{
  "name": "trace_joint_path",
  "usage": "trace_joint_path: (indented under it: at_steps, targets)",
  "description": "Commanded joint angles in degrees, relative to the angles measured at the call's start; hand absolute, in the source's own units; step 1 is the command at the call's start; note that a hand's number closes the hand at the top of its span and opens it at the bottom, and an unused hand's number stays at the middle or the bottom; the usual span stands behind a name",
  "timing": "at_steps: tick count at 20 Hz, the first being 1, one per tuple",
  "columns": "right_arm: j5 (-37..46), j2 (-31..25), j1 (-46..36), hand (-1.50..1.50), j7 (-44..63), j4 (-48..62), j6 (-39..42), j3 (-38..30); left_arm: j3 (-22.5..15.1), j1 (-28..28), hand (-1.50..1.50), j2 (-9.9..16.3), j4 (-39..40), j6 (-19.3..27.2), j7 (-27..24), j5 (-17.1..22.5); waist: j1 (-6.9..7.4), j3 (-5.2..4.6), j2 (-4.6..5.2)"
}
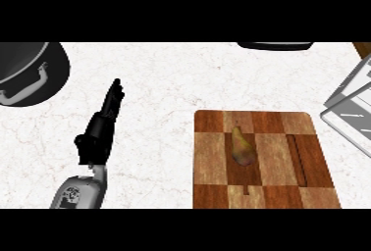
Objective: Pick the lemon from the cutting board and place it in the tiered basket
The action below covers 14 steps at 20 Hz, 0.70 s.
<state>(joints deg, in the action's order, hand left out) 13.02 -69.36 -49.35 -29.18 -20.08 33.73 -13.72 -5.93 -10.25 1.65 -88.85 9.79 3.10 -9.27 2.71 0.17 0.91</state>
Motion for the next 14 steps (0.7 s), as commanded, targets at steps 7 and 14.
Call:
trace_joint_path:
  at_steps: [7, 14]
  targets:
    - [-5.9, -7.1, 1.0, -1.50, 2.6, 13.3, 9.9, -7.1, -0.4, -0.2, 0.00, -1.6, 0.2, 1.2, -0.7, -0.2, -0.55, 0.56, 0.65]
    - [-7.4, -7.2, 6.4, -1.50, -0.5, 14.3, 11.2, -8.6, 1.3, 1.5, 0.00, -0.1, -0.1, 0.3, -1.2, 1.0, -1.90, 1.17, 0.66]
